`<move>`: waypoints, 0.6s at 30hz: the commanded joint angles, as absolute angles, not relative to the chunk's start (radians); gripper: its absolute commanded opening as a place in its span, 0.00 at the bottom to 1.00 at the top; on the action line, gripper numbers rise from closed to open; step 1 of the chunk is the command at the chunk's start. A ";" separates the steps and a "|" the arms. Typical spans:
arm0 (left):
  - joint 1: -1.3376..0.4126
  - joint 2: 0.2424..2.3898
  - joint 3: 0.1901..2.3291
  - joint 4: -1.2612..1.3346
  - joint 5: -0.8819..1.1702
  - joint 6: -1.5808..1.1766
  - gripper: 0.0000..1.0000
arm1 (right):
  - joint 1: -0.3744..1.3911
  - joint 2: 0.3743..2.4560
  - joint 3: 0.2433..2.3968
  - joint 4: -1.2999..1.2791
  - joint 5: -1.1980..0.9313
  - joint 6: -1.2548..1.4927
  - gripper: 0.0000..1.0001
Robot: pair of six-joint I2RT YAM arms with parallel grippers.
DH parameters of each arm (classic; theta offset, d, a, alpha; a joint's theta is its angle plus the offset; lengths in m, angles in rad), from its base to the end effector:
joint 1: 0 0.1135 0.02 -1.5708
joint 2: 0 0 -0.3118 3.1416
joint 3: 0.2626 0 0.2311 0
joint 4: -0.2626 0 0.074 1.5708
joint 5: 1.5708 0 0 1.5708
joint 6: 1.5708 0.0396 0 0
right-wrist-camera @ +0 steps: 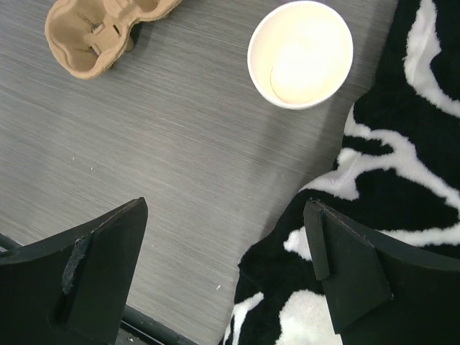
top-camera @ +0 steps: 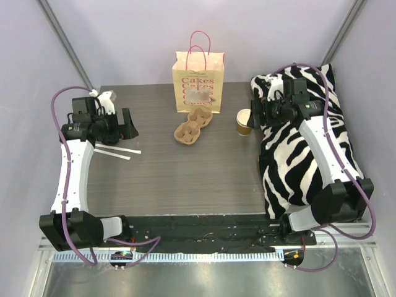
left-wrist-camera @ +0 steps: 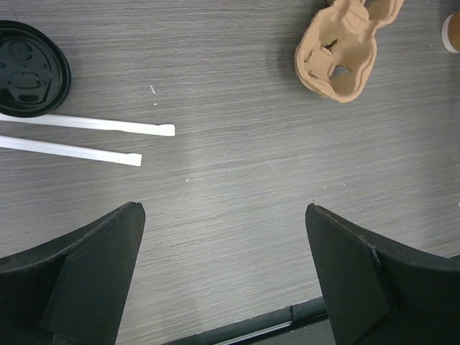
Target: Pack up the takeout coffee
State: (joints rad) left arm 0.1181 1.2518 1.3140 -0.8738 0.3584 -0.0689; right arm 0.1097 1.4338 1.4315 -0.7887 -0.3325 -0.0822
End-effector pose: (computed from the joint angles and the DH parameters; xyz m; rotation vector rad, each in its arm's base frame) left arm 0.2178 0.0119 0.4027 -0.0502 2.3520 -0.4019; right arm 0.2760 0.0434 0.4026 -0.3843 2.3112 0.4054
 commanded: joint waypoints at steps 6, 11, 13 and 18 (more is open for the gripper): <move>0.120 1.236 1.367 -0.854 0.276 -0.118 1.00 | 0.120 1.572 1.687 -0.822 -0.259 -0.130 1.00; 0.118 1.238 1.371 -0.853 0.302 -0.120 1.00 | 0.120 1.689 1.839 -0.902 -0.230 -0.107 1.00; 0.120 1.239 1.374 -0.851 0.302 -0.118 1.00 | 0.120 1.723 1.851 -0.899 -0.226 -0.092 1.00; 0.118 1.246 1.368 -0.844 0.317 -0.127 1.00 | 0.117 1.807 1.893 -0.913 -0.176 -0.081 0.98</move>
State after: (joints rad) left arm 0.1181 1.2518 1.3331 -0.8783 0.3031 -0.1081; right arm 0.1204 1.7596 1.8370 -0.8803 -0.2287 -0.0982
